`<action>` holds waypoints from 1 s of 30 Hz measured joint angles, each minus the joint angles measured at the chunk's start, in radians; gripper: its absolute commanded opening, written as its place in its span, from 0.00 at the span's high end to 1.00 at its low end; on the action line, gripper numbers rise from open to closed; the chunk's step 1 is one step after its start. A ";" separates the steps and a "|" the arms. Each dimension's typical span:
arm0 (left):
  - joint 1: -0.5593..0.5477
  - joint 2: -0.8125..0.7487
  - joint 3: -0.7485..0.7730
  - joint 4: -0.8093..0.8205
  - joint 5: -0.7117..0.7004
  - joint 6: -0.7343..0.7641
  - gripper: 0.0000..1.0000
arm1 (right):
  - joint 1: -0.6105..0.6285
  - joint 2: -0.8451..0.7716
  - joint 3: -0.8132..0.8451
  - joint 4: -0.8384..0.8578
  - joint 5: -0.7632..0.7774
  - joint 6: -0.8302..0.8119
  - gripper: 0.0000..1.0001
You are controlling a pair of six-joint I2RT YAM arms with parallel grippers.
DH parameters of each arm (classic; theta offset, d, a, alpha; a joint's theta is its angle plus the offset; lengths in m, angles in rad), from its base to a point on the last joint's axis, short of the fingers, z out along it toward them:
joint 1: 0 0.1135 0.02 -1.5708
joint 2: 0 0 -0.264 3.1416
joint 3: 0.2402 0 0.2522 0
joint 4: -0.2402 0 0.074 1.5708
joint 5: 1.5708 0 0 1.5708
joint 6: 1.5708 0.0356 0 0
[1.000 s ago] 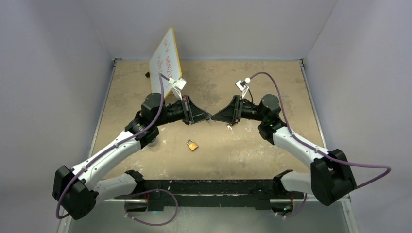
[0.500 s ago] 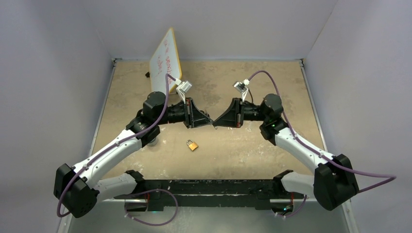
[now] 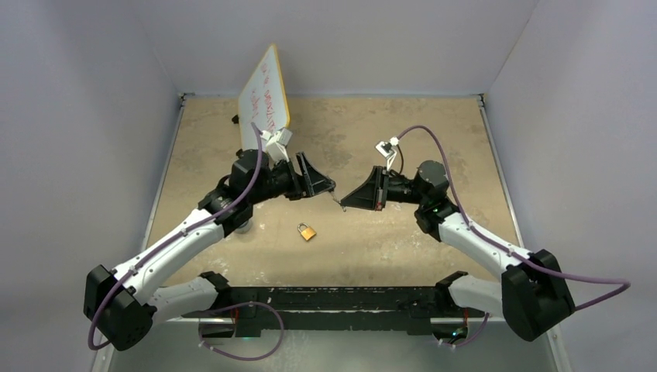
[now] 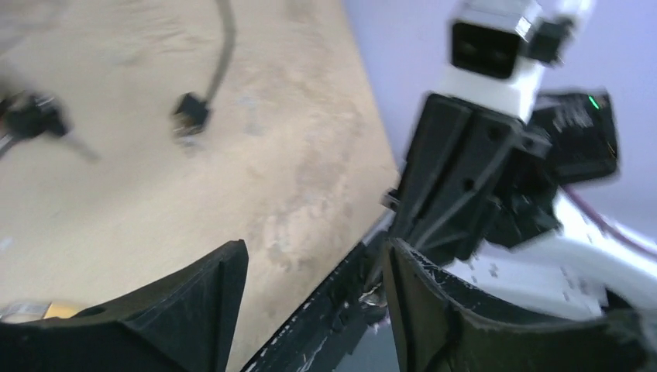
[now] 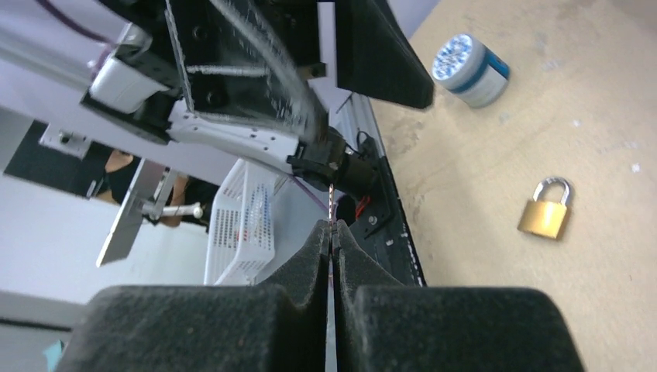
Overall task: Unlock with the key
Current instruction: Adjust the key, then pick up the lock from the center of the board.
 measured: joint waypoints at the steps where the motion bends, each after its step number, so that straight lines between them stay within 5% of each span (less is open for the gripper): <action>1: 0.000 -0.007 0.000 -0.053 -0.067 -0.022 0.33 | 0.001 -0.001 -0.023 -0.006 0.028 0.000 1.00; 5: 0.000 0.003 -0.001 -0.291 -0.263 -0.152 0.33 | 0.002 0.005 -0.099 -0.047 0.113 -0.001 1.00; 13: -0.071 0.294 0.003 -0.551 -0.388 -0.284 0.30 | 0.006 0.063 -0.183 -0.105 0.234 -0.016 1.00; 30: -0.145 0.635 0.225 -0.712 -0.553 -0.430 0.33 | 0.011 0.104 -0.215 -0.172 0.311 -0.092 1.00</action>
